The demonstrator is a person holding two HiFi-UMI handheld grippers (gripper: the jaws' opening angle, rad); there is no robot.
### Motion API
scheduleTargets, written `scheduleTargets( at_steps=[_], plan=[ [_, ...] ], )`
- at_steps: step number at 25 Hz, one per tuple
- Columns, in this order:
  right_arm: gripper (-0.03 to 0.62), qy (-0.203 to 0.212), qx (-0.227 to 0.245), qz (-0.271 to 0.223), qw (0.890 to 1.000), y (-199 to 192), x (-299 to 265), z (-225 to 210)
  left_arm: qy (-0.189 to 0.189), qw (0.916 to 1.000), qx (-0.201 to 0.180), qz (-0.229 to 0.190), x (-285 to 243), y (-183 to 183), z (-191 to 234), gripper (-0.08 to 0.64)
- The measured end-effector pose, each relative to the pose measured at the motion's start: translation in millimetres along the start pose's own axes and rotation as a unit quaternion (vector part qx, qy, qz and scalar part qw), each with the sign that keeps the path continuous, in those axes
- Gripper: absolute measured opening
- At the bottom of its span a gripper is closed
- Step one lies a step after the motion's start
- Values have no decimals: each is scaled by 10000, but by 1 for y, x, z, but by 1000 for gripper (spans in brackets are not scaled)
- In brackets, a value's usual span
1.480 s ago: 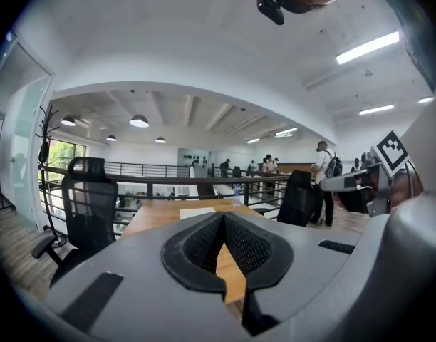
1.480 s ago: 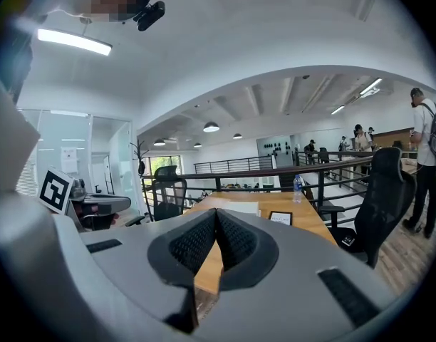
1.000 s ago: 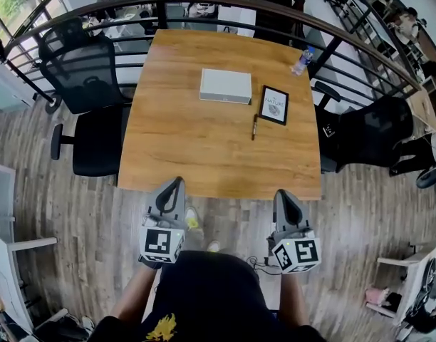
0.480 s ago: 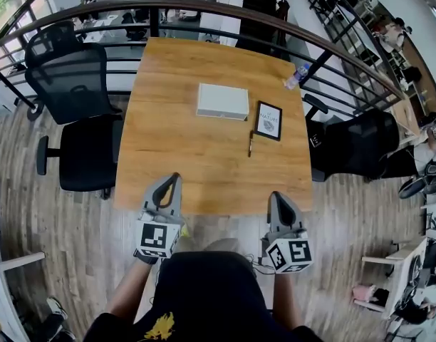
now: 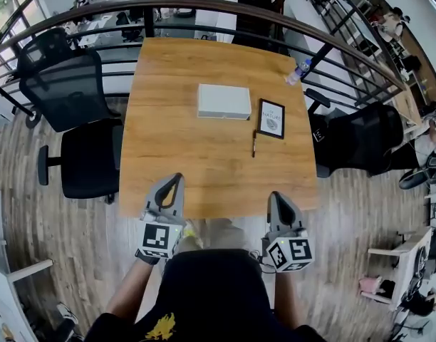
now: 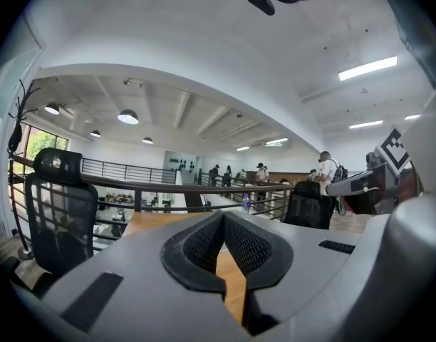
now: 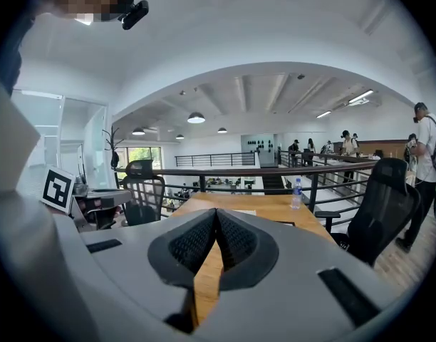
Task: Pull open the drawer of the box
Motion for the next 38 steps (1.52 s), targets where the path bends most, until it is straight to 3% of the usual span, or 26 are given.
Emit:
scheduleTargets(
  at_steps=[17,30,31,33,38],
  plan=[
    [-3,201,173,58,9996,0,-107,-48,206,9997,4,157,-90,6,9,18],
    [-3,229,109,212,9995,-24,-201,-68,360,9983,38,447,-130,-20,23,18],
    [6,255,117,211,9994,-24,-206,-68,383,9982,60,460,-130,-21,24,18],
    [149,357,122,238,9990,-26,-214,-65,428,9979,112,481,-130,-25,25,17],
    [160,410,167,381,9983,-40,-228,-60,387,9973,84,622,-130,-31,24,17]
  ],
)
Point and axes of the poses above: the fingertips, and each gripper's own axes: x backward along the fingers, z to its left, y out of its top, the point moved 6 cm from there along x, backward along the fingers
